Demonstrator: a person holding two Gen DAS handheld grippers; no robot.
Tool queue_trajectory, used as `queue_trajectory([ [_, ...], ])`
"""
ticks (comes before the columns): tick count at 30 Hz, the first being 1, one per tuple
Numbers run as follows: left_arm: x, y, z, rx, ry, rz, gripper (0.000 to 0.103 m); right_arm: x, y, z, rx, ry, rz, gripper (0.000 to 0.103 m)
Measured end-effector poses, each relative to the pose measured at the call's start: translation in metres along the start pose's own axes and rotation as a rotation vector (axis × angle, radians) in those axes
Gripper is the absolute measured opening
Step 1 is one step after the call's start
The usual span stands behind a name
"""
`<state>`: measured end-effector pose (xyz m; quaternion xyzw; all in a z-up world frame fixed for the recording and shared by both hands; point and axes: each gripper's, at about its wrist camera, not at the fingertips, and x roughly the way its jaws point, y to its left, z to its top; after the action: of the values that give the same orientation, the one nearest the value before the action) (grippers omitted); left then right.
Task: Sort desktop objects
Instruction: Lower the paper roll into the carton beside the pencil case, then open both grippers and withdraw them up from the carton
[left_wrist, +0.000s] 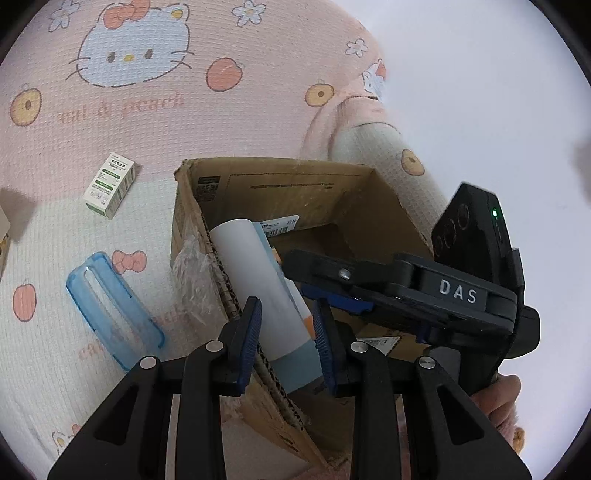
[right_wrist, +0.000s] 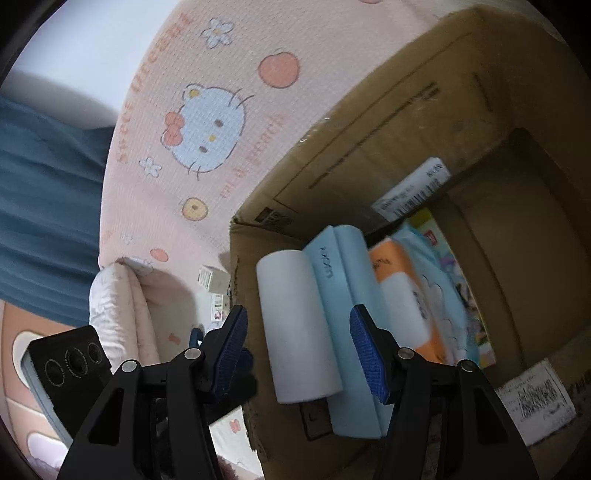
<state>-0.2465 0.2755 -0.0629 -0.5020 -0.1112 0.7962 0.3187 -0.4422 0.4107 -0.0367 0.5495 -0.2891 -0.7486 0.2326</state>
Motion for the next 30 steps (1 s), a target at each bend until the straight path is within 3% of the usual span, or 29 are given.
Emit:
queue_trajectory([
  [4, -0.009, 0.000, -0.002, 0.005, -0.021, 0.050, 0.035, -0.015, 0.003, -0.009, 0.008, -0.019, -0.071, 0.051],
  [6, -0.017, -0.001, -0.003, 0.010, -0.039, 0.090, 0.052, -0.025, 0.013, -0.015, -0.032, -0.033, -0.125, 0.051],
  [10, -0.039, -0.002, -0.008, 0.013, -0.094, 0.123, 0.058, -0.049, 0.038, -0.031, -0.119, -0.074, -0.217, 0.055],
  [12, -0.049, -0.006, -0.010, 0.032, -0.111, 0.154, 0.062, -0.060, 0.048, -0.038, -0.157, -0.093, -0.240, 0.062],
  [19, -0.064, -0.035, -0.019, 0.117, -0.113, 0.175, 0.064, -0.099, 0.065, -0.055, -0.220, -0.146, -0.231, 0.063],
  [25, -0.060, -0.069, -0.025, 0.241, -0.109, 0.281, 0.064, -0.120, 0.064, -0.062, -0.243, -0.184, -0.197, 0.063],
  [30, -0.045, -0.091, -0.034, 0.307, -0.032, 0.294, 0.064, -0.134, 0.053, -0.069, -0.251, -0.169, -0.197, 0.063],
])
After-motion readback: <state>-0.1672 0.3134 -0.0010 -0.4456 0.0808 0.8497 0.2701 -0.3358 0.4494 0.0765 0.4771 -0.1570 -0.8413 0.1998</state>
